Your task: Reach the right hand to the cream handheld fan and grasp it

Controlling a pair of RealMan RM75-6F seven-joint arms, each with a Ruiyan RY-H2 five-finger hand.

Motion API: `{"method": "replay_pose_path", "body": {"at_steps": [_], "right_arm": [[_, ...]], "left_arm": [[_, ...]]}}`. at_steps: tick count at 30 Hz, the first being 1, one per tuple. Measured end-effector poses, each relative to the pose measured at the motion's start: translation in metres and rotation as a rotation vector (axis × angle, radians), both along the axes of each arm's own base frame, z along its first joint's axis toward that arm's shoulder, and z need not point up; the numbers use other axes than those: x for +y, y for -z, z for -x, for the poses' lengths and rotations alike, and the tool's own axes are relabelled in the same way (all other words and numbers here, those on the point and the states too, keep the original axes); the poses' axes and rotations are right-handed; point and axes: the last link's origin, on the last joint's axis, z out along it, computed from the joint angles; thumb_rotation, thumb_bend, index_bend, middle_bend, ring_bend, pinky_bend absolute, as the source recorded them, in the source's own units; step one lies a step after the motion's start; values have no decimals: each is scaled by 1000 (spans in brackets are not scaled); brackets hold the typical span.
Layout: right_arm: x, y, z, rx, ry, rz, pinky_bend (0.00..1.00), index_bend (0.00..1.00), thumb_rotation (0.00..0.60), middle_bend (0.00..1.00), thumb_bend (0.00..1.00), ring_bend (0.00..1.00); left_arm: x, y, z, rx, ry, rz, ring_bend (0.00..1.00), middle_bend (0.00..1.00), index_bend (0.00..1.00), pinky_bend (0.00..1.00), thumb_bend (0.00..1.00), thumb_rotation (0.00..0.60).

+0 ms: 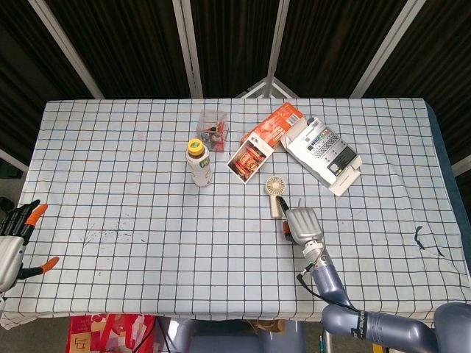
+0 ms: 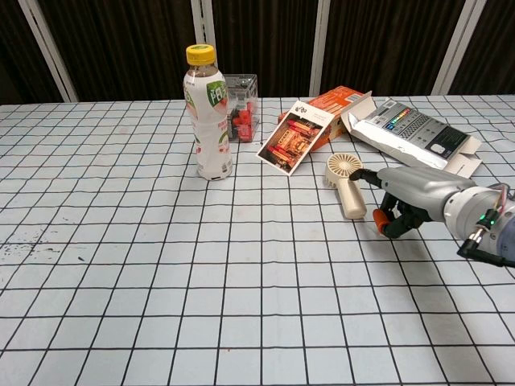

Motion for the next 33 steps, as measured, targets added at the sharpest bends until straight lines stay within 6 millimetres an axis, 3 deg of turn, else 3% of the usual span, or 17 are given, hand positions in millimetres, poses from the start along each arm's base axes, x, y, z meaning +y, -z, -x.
{"method": "replay_pose_path", "body": {"at_steps": [21,33], "right_arm": [[9,17,8,46,23,-45,998,0,600,787,701,914],[9,16,8,41,31,-32,997,0,600,786,701,913]], "left_arm": [[1,0,0,-13,-6,0,0,0,0,0,18,600],[1,0,0,-15,-8,1,0,0,0,0,18,600]]}}
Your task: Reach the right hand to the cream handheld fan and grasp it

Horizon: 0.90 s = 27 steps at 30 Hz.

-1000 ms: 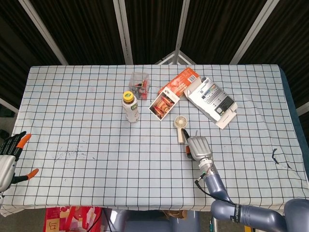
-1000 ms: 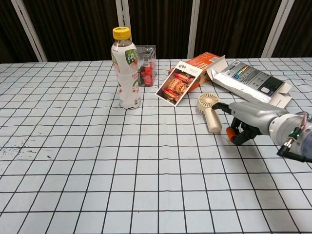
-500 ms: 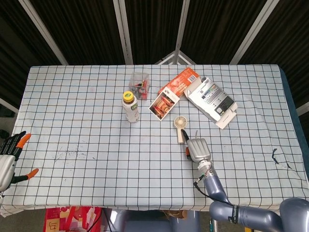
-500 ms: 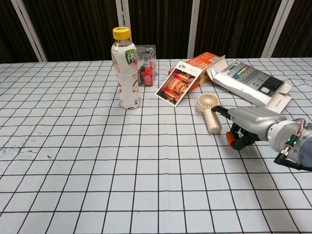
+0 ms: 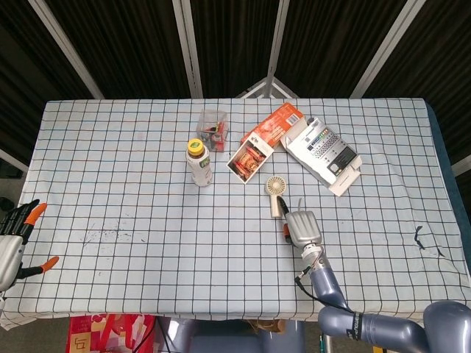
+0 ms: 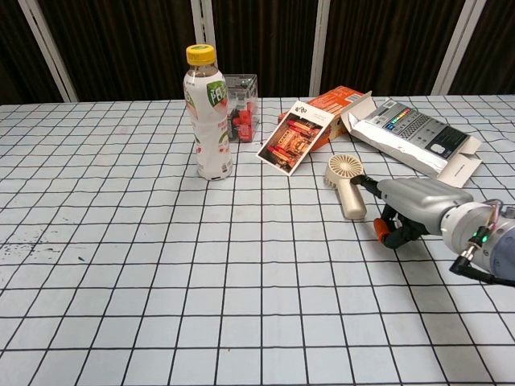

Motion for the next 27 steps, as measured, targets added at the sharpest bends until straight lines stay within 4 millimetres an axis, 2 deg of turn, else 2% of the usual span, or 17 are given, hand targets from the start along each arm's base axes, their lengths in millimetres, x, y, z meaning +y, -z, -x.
{"method": "replay_pose_path", "body": {"at_steps": [4,8,14,17,21,24,27], "right_arm": [[-2,-9,-10,-25,-35,39,910,0,600,761,701,848],[-4,-26,-23,-69,-91,112,758,0,600,639,701,703],[3,-72,-30,-126,-171,245,579,0,600,490,700,518],[15,-97,-20,-120,-187,291,415,0,600,358,668,339],[41,-127,4,-77,-200,303,217,0,600,141,564,88],[65,-148,27,-26,-210,303,100,0,600,28,471,9],[90,-170,49,48,-225,314,60,0,600,0,431,0]], "left_arm": [[0,0,0,0,0,-4,0,0,0,0,18,600],[-1,0,0,3,1,-9,0,0,0,0,18,600],[-1,0,-1,6,6,-18,0,0,0,0,18,600],[-3,0,-2,11,13,-22,0,0,0,0,18,600],[-4,0,-3,28,24,-28,0,0,0,0,18,600],[-5,1,-2,47,28,-30,0,0,0,0,18,600],[-5,1,-1,83,30,-36,0,0,0,0,18,600]]}}
